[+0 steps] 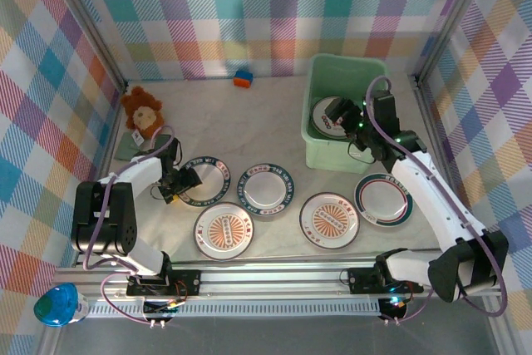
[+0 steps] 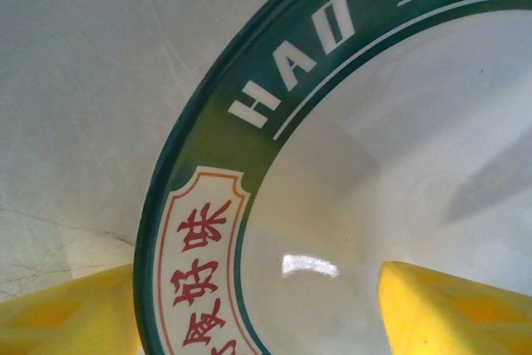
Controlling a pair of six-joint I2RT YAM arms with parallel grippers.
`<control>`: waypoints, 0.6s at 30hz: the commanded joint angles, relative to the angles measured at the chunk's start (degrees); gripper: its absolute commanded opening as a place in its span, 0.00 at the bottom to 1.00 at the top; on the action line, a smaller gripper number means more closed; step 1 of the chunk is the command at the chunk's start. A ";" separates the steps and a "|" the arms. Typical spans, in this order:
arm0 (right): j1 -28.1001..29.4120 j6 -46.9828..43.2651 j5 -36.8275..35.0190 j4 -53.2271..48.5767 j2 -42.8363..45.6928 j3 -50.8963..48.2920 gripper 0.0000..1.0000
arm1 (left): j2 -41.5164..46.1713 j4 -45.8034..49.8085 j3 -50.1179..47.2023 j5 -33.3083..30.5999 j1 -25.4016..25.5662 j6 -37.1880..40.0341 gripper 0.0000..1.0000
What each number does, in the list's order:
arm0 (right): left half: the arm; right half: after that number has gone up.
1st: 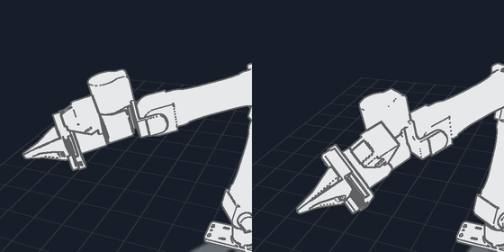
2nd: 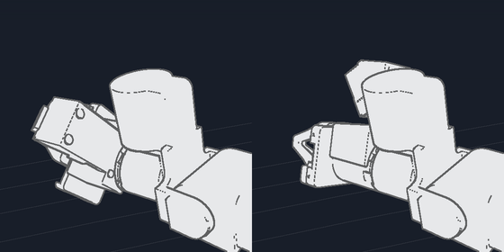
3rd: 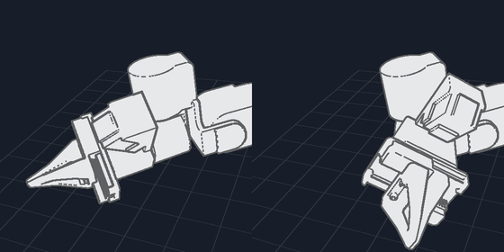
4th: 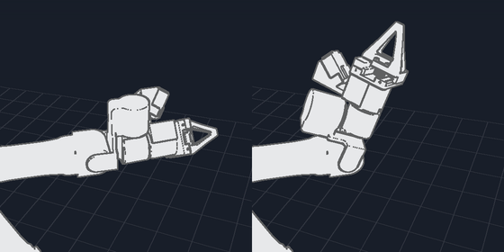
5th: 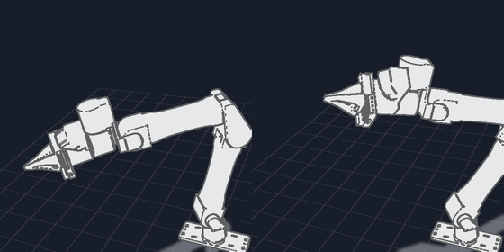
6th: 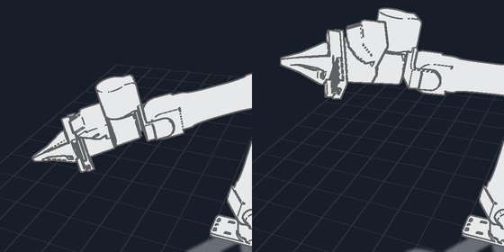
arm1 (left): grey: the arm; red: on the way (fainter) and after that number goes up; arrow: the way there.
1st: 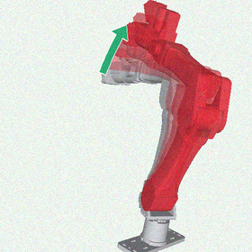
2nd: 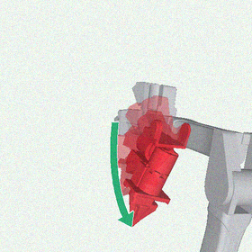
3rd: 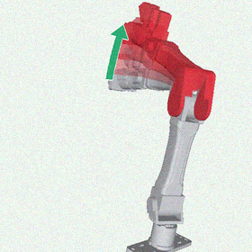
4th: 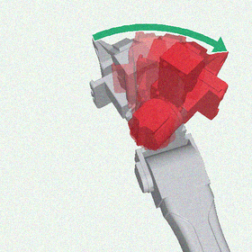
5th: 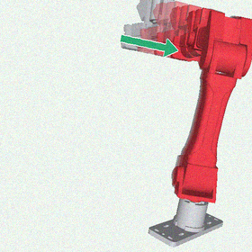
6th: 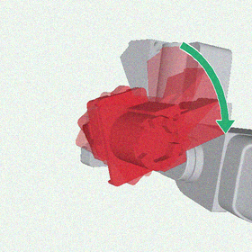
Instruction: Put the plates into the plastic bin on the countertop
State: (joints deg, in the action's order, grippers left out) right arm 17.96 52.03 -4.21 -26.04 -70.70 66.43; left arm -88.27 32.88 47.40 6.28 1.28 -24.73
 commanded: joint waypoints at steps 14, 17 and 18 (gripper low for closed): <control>0.09 2.49 -2.96 -1.25 4.48 -3.57 0.93 | 5.02 -0.77 -0.58 -0.26 -0.55 0.24 0.27; 0.09 2.60 -3.08 -1.61 4.93 -3.85 0.93 | 6.87 -0.34 0.26 -0.31 -0.58 -0.18 0.21; 0.15 2.72 -3.21 -1.88 5.11 -3.90 0.94 | 7.47 -0.11 0.57 -0.22 -0.57 -0.48 0.19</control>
State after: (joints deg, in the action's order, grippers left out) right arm 17.96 53.89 -6.44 -27.29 -67.11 63.29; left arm -82.72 32.40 46.78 6.39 0.64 -24.77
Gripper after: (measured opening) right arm 0.934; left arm 0.206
